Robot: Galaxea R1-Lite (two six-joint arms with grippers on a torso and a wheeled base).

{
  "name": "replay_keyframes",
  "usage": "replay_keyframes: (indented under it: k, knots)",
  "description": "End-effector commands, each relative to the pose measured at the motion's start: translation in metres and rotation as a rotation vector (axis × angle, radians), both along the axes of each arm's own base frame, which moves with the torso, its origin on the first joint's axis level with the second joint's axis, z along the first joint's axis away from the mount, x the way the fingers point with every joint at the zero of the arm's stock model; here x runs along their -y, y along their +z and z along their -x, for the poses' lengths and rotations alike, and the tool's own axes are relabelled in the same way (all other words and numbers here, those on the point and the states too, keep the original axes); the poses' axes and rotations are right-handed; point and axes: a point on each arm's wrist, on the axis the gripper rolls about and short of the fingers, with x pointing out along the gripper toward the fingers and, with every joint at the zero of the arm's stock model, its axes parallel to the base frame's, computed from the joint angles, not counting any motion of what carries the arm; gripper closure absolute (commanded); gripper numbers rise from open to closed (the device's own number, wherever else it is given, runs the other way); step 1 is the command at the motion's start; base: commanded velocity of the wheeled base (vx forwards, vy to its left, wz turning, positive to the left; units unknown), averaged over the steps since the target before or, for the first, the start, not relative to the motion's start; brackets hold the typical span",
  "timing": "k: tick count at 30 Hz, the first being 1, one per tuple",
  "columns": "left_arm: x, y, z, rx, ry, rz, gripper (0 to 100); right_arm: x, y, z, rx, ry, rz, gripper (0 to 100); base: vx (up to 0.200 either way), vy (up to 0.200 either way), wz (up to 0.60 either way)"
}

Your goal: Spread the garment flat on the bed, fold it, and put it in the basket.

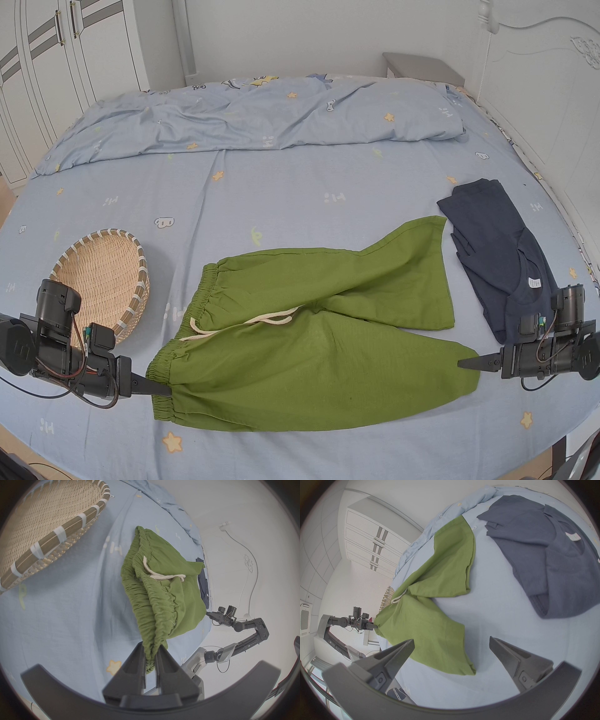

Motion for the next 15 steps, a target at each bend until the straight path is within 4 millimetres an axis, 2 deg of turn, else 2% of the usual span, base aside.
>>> replay_keyframes:
  k: [1, 7, 15]
  knots:
    - [0.000, -0.002, -0.004, -0.001, -0.002, 0.001, 100, -0.001, -0.018, 0.015, -0.054, 0.021, -0.014, 0, 0.000, 0.000, 0.00]
    - [0.000, -0.001, -0.005, 0.005, -0.002, 0.001, 100, -0.007, -0.021, 0.023, -0.026, 0.072, -0.039, 0, 0.000, 0.000, 0.00]
    - [0.000, -0.001, -0.005, 0.007, -0.002, 0.001, 100, -0.008, -0.034, 0.019, -0.037, 0.079, -0.041, 0, 0.000, 0.000, 0.00]
